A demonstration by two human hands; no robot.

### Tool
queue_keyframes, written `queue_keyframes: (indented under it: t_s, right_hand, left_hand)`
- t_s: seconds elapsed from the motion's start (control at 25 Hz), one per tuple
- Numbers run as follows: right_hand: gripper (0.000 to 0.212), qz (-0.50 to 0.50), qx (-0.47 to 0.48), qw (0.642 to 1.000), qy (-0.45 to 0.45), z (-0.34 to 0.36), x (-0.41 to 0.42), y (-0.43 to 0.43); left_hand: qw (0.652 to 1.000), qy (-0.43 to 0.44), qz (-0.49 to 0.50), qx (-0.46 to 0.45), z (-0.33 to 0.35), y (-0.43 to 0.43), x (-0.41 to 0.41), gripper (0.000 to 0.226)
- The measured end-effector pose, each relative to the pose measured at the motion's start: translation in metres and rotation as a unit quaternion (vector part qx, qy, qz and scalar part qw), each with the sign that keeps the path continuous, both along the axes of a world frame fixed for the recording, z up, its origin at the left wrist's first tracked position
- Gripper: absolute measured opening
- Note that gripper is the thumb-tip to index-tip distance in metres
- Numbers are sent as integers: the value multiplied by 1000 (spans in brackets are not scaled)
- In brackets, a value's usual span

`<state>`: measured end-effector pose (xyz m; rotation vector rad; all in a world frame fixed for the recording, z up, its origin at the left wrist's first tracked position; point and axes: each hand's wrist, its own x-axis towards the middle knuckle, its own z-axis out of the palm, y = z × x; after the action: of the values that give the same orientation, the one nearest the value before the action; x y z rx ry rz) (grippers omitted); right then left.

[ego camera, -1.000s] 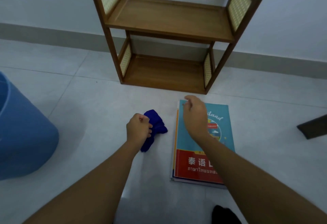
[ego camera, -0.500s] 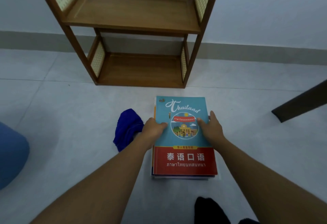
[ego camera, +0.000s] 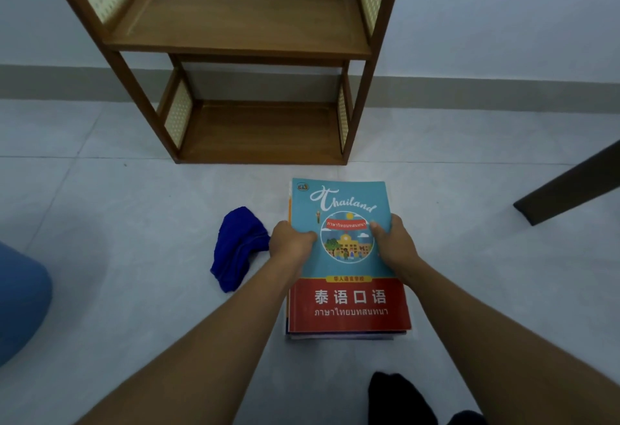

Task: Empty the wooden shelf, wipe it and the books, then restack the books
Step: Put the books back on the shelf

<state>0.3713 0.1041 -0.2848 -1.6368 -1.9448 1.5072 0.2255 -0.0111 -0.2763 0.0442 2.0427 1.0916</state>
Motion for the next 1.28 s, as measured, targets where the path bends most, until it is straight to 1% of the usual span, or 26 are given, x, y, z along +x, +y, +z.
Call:
queue_keyframes:
  t_s: [0.28, 0.36, 0.44, 0.48, 0.56, 0.6, 0.68, 0.84, 0.92, 1.0, 1.12, 1.2, 1.28]
  right_hand:
    - [37, -8, -6, 1000, -2, -2, 1, 0]
    - [37, -9, -7, 1000, -5, -2, 1, 1]
    - [37, -9, -4, 1000, -6, -1, 1, 0]
    - [37, -7, -2, 1000, -5, -1, 1, 1]
    - [36, -15, -7, 1000, 2, 0, 1, 2]
    - [36, -22, -17, 1000, 8, 2, 1, 1]
    - [35, -41, -43, 998, 35, 5, 3, 0]
    - [38, -81, -77, 986, 122, 19, 16, 1]
    - [39, -98, -96, 976, 169, 31, 21, 6]
    - [50, -107, -126, 965, 205, 43, 24, 10]
    - [81, -93, -202, 937, 269, 65, 30, 26]
    - [94, -8, -231, 923, 308, 87, 35, 38]
    - [96, 71, -214, 919, 323, 117, 37, 44]
  left_hand:
    - [999, 32, -2, -16, -2, 5, 3, 35]
    - [1000, 27, 4, -10, 1, 6, 2, 34]
    - [1000, -4, 19, 9, 7, 5, -1, 31]
    - [998, -34, 39, 30, 10, 4, -3, 27]
    - [987, -123, 74, 77, 21, 3, -5, 22]
    - [981, -156, 71, 90, 26, 3, -5, 23]
    - [979, -170, 34, 106, 34, 4, -3, 26]
    - [984, -110, -41, 134, 48, 1, 8, 31]
    - [977, -115, -60, 171, 60, -6, 11, 32]
    - [959, -150, -81, 225, 74, -14, 12, 33]
    - [933, -179, -110, 293, 100, -24, 11, 31]
    - [923, -163, -124, 327, 116, -27, 9, 31]
    - [919, -125, -132, 351, 128, -29, 6, 31]
